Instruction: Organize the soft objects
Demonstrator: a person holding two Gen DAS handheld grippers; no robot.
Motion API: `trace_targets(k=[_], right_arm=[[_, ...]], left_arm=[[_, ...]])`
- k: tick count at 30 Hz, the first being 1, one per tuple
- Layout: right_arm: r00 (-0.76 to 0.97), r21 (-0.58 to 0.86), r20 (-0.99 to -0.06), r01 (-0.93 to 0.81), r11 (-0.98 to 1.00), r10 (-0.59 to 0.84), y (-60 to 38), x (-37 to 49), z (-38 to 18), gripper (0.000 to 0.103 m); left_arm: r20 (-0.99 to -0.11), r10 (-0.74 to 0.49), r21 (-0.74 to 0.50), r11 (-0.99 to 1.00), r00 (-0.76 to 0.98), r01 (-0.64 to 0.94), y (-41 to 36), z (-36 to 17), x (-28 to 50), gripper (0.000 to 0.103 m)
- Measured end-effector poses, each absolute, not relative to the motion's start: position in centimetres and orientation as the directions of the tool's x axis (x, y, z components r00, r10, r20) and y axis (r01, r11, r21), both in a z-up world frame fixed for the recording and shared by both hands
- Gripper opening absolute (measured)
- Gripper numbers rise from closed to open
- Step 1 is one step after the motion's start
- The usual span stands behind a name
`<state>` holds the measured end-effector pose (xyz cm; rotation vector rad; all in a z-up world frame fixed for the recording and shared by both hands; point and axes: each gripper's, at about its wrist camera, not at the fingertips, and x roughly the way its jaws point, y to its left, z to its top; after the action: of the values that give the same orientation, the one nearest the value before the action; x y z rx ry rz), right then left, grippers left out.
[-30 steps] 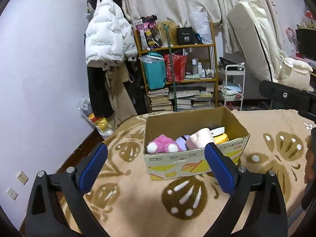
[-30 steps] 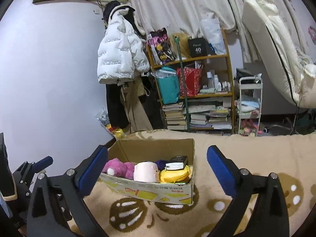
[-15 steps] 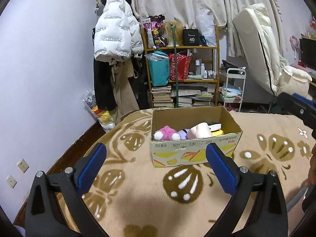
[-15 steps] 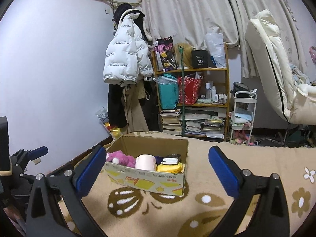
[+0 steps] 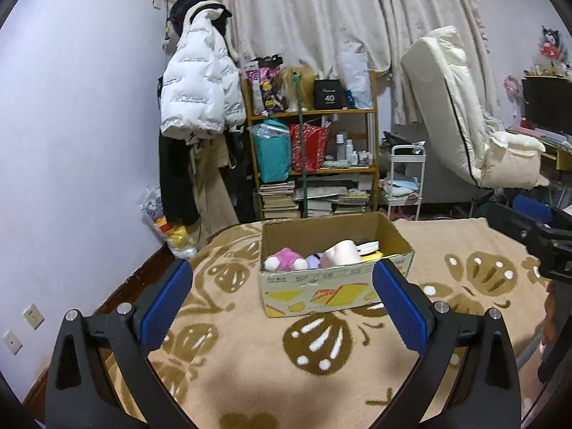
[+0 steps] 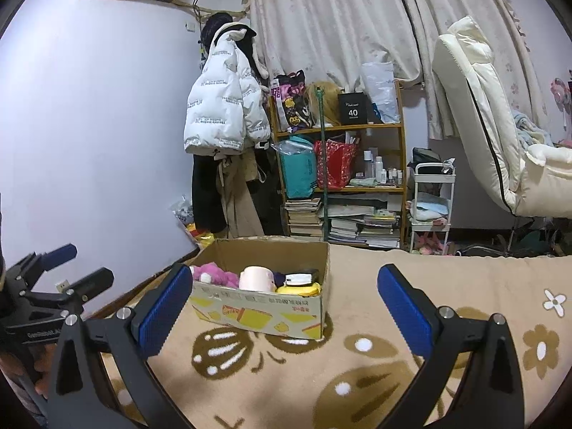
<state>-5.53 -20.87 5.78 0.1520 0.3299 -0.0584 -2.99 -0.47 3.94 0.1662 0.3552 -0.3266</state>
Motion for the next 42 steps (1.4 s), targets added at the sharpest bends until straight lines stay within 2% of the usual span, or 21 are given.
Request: trace_targets(k=[22, 42], right_arm=[[0.925, 0.148, -0.377, 0.114, 0.982, -0.05, -21.5, -4.0, 3.9, 0.103], [0.924, 0.147, -0.378, 0.12, 0.982, -0.057, -21.7, -3.8, 3.8, 0.103]], left_arm=[[-0.406, -0.279, 0.074, 0.939, 0.87, 0.335, -0.9, 2.9, -0.6, 0.1], [-0.419, -0.27, 0.056, 0.945, 0.867, 0.322, -0.7, 2.2, -0.4, 0.1]])
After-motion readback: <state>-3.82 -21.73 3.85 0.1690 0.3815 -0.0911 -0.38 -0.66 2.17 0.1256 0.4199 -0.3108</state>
